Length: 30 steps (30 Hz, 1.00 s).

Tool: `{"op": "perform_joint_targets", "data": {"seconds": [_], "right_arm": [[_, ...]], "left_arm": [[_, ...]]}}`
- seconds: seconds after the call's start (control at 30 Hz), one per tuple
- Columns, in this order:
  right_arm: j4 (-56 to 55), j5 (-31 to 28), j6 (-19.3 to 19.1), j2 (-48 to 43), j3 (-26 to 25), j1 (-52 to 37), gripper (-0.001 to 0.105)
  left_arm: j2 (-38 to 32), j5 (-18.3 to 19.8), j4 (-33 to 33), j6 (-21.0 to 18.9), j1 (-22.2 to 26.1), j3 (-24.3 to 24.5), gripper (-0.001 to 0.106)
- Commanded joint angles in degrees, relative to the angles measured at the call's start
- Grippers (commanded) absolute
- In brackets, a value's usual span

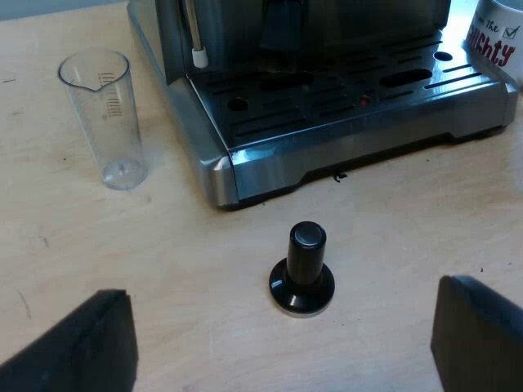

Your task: Place mug into machine

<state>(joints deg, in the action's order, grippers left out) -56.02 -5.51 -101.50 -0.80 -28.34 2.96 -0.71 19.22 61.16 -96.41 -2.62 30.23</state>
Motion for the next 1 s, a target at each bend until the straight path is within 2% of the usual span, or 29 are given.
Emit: {"op": "perform_joint_targets", "data": {"seconds": [0.03,0.17,0.27,0.6,0.83,1.0], "right_arm": [[0.38,0.24,-0.16,-2.22,-0.18,0.07,0.087],[0.38,0.24,0.00,-2.06,-0.18,0.07,0.087],[0.26,0.69,1.51,-2.07,-0.18,0.07,0.087],[0.26,0.68,0.49,-2.07,-0.18,0.07,0.087],[-0.22,2.44,-1.59,-1.45,-4.38,0.07,0.087],[-1.56,3.49,-3.92,2.00,-7.89,0.07,0.087]], "left_arm": [[-7.98,0.56,-1.07,0.26,-0.30,0.11,0.086],[-7.98,0.56,-1.07,0.26,-0.30,0.11,0.086],[-7.98,0.56,-1.07,0.26,-0.30,0.11,0.086],[-7.87,0.88,-1.61,0.26,-0.30,0.11,0.086],[-5.92,3.71,-7.84,-5.21,-0.30,0.84,0.086],[-2.21,4.32,-10.70,-5.21,-1.87,2.22,0.086]]}}
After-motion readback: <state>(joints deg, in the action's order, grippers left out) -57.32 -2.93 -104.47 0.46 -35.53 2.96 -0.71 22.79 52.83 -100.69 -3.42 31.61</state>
